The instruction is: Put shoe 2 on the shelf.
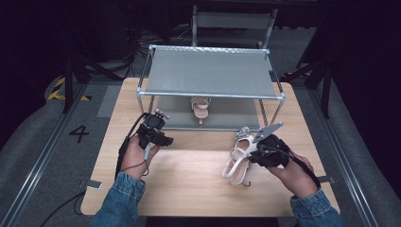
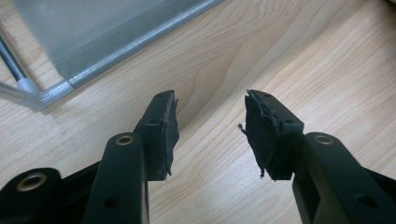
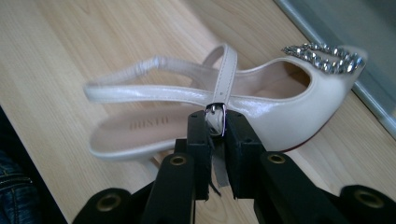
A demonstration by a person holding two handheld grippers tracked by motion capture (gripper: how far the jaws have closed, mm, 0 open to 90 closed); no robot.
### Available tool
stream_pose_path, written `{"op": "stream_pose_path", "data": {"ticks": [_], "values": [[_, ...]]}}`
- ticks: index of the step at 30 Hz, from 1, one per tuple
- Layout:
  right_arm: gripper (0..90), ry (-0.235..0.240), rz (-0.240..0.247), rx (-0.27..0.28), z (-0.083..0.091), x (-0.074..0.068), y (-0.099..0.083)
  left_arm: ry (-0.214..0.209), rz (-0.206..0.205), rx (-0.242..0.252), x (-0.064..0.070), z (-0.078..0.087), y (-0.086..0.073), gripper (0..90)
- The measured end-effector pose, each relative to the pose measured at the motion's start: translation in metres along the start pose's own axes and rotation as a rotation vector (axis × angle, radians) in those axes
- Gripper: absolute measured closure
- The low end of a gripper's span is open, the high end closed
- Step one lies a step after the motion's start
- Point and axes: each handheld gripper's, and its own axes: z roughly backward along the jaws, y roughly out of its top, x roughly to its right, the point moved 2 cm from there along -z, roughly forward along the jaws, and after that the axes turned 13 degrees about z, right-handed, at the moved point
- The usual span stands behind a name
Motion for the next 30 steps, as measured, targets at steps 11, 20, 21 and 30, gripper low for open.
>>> {"op": "stream_pose_path", "data": {"ticks": [11, 20, 21, 30], "values": [[80.7, -0.023, -0.121, -0.082, 0.009, 0.027, -0.049, -0.014, -0.015, -0.009, 0.008, -0.008, 0.010, 53.4], [67.3, -0.056, -0.219, -0.102, 0.004, 0.043, -0.073, -0.017, -0.039, -0.018, 0.012, -0.011, 0.016, 53.2], [64.0, -0.073, -0.219, -0.100, 0.006, 0.043, -0.073, -0.019, -0.037, -0.019, 0.012, -0.011, 0.016, 53.2], [53.9, -0.042, -0.232, 0.055, 0.029, 0.026, -0.048, -0.017, -0.015, -0.014, 0.007, -0.008, 0.015, 52.4]]}}
